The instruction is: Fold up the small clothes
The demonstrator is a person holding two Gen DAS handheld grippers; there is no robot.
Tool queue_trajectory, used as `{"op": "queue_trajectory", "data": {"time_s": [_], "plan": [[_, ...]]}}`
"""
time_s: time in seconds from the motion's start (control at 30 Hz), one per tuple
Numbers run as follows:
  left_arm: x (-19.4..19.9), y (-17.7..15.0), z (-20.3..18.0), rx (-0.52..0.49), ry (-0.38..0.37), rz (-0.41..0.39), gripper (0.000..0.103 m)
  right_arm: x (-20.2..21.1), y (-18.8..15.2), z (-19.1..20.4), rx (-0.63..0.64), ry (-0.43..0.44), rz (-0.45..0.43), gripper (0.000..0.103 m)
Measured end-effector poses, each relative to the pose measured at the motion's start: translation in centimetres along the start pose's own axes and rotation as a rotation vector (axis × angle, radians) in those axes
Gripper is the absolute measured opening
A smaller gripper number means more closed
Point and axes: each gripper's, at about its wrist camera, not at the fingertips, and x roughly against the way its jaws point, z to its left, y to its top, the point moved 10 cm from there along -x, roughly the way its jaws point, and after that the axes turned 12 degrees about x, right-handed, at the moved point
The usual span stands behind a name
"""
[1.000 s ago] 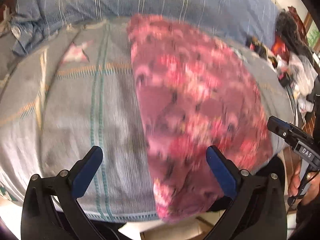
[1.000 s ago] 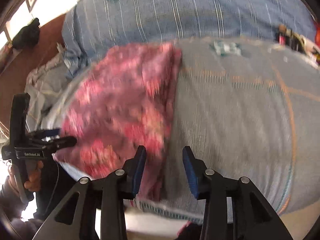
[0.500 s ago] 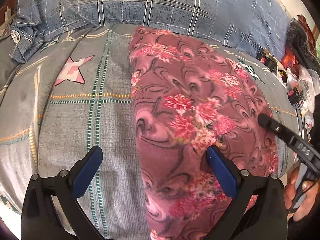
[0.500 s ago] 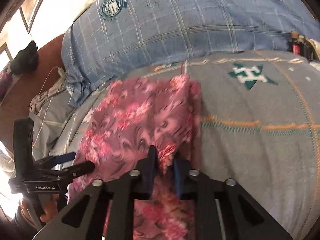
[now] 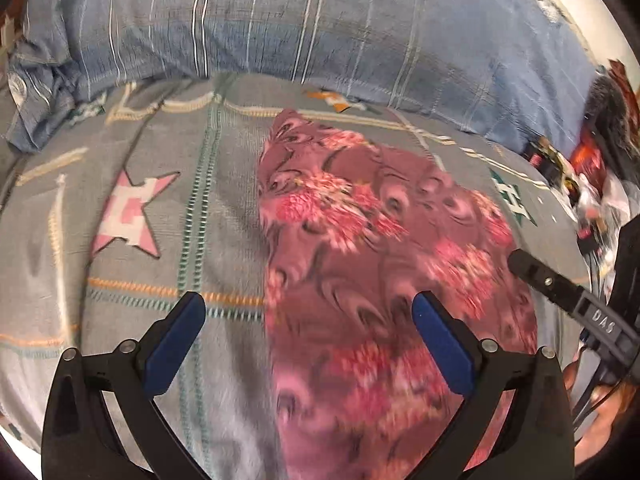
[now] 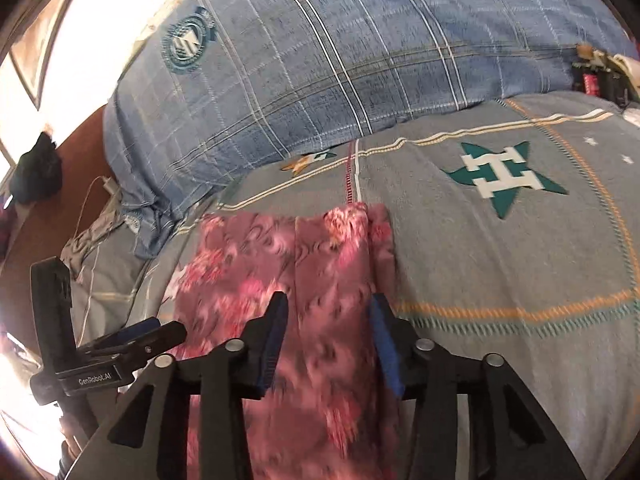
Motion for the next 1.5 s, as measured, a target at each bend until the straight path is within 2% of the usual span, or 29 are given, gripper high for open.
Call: {"op": "queue_trajectory", "data": {"time_s": [0.07,0.1,0.13,0.2,0.27,0.37,0.43,0.57,0.67,0.77,0.83,0.87,0.93,1.07,1.27,1.47,1.5], "plan": [[-1.4,-0.1,0.4,0.022,0.019,0.037,0.103,-1.8,0.0,-0.2,-0.004,-0.013,0.023,0.042],[-1.8,-0.3,0.6,0.036,0.019,0.056,0.103,-2.2,-0.1,-0.4,0.011,-0.033,0.035,0.019],[-1.8,-0.3,0.6,0.053,0.001,0.064,0.103,-2.2,0.2,-0.3,0.033,-0.048,0.025,0.010],[-1.2,0.3,0.5,0.070,-0.028,0.034,0.103,-0.8,1.5,0.2,0.059,-0.028,-0.067,0.009],[-1.0,1.0,0.7,0.070,-0.007,0.001,0.103,-0.1,2.1,-0.5,0.051,-0.046,-0.115,0.006],[-2.3,1.3,0.7,0.055,0.037,0.026,0.103,-2.5,0.7,-3.2,-0.030,-0.075,-0.003,0.006],[-2.1,1.1,0.6,0.066,0.027,0.031,0.103,-2.2,0.9,-3.5,-0.065,-0.044,-0.025,0.006],[-0.7,1.5,-0.2,0.049,0.005,-0.009,0.103,-0.7,1.9,-2.2,-0.038,-0.003,-0.045,0.015],[-0.4,1.9,-0.9,0.020,0.008,-0.031,0.103,-1.0,2.3,-1.2,-0.021,0.019,-0.030,0.044],[-1.2,2.1,-0.8,0.000,0.045,-0.031,0.103,-2.5,2.3,-1.2,0.003,-0.024,-0.016,0.044],[-1.7,2.2,-0.6,0.003,0.049,-0.018,0.103,-3.0,2.3,-1.1,0.044,-0.057,-0.003,0.026],[-1.7,2.2,-0.4,0.004,0.048,-0.022,0.103,-2.9,2.5,-0.8,0.080,-0.072,-0.011,0.006],[-1.9,2.4,-0.2,0.002,0.055,-0.035,0.103,-2.5,2.9,-0.6,0.090,-0.076,-0.040,0.005],[-2.9,2.3,0.1,0.007,0.055,-0.012,0.103,-3.7,2.4,-1.6,0.071,-0.088,-0.011,0.005],[-2.4,2.2,0.0,-0.004,0.065,-0.034,0.103,-3.5,2.6,-1.4,0.081,-0.110,0.011,0.007],[-1.1,2.0,0.3,-0.015,0.088,-0.063,0.103,-1.4,1.2,-1.3,0.023,-0.059,0.018,0.016],[-0.9,2.0,0.4,-0.015,0.091,-0.067,0.103,-1.1,0.8,-1.2,0.020,-0.046,0.024,0.020]]}}
